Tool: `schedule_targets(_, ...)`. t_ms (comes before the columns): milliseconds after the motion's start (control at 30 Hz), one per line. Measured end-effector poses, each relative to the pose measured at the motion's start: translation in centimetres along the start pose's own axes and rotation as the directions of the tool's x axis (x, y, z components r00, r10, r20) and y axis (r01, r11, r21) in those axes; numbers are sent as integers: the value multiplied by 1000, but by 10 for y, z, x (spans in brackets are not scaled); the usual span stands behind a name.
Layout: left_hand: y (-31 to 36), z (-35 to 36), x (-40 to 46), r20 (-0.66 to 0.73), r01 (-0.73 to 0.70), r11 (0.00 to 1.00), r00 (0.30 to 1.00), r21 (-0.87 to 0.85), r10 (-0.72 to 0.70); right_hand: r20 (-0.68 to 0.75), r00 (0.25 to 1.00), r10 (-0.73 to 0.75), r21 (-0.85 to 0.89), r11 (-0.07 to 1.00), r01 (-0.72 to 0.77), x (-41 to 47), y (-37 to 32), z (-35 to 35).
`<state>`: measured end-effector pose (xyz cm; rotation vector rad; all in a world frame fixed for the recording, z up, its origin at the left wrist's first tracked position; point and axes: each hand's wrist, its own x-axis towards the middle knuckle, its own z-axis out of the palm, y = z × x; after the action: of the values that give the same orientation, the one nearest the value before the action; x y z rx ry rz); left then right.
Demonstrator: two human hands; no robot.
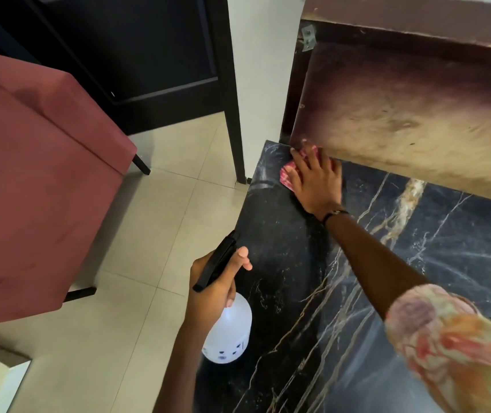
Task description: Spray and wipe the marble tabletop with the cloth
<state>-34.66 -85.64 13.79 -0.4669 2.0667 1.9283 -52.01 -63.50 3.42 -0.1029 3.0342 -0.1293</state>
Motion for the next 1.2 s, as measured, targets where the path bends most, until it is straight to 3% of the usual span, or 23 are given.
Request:
schedule_targets(67, 5, 4, 6, 2, -3, 1000, 1000, -16, 3, 11, 1000, -27, -12, 1000, 27, 8, -26, 2)
schedule_targets(167, 14, 11, 18, 4, -15, 999, 1000, -30, 15, 43, 977, -207, -60, 976, 209, -10, -51, 10)
schedule_targets(300, 24, 21, 35, 29, -44, 998, 999, -39, 45, 25, 911, -412, -67, 908, 413, -60, -17, 16)
schedule_targets(367, 25, 25, 42, 38, -50, 998, 998, -30, 52, -12, 942, -335, -54, 941, 334, -65, 20, 13)
schedule_targets(467, 25, 31, 49, 47, -67, 998, 997, -19, 67, -23, 997, -79, -23, 997, 79, -42, 61, 4)
schedule_targets(633, 22, 40, 49, 64, -71, 997, 995, -33, 73, -5, 997, 72, -12, 997, -72, 7, 39, -6)
schedule_targets(733, 22, 43, 49, 64, -98, 994, 993, -44, 101, 19, 1000, 13, -59, 998, -12, 13, 0, 0)
schedule_targets(833, 23, 45, 46, 83, -137, 990, 987, -16, 137, 39, 981, -188, -82, 978, 190, -16, -22, 8)
schedule_targets(967, 16, 46, 39, 114, -219, 976, 969, 8, 217, 62, 942, -331, -39, 942, 334, -81, 21, 12)
schedule_targets(1033, 8, 45, 36, 132, -251, 968, 960, 26, 246, 38, 965, -260, -31, 965, 261, -94, 64, 8)
schedule_targets(1200, -5, 41, 33, 138, -220, 960, 971, 173, 197, -4, 993, 118, -23, 993, -118, -65, 141, -7)
